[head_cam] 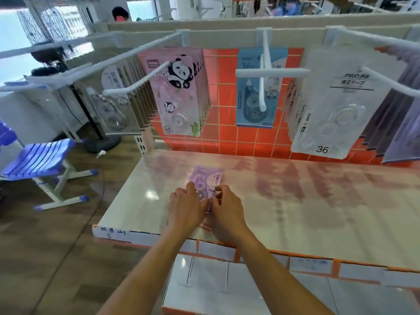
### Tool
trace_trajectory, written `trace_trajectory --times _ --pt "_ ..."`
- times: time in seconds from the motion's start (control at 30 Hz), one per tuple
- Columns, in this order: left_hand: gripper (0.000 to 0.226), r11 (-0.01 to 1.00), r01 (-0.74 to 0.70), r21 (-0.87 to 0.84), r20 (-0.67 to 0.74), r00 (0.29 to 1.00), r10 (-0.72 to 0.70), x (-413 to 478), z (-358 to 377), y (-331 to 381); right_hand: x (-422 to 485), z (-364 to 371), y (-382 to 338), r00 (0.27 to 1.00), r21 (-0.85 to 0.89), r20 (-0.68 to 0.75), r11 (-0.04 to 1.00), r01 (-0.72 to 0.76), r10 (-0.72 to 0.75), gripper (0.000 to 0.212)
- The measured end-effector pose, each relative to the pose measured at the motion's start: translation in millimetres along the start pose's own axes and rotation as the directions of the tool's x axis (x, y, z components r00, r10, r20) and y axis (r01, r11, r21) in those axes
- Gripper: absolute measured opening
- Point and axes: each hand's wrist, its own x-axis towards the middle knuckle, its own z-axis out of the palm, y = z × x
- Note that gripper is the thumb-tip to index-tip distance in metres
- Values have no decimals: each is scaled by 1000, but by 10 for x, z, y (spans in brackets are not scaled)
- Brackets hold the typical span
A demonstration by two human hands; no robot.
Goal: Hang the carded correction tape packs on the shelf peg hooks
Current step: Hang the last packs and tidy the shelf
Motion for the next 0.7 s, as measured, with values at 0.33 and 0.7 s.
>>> trace_trajectory --times 0.33,0.7 --pt "64 869 -146 -474 -46 989 141 -188 -91 244 51 -527 65 973 252 -168 961 -113 158 34" --pt "72 765 -230 -602 82 935 345 -610 150 809 -166 -1329 465 927 441 -330 897 -14 176 15"
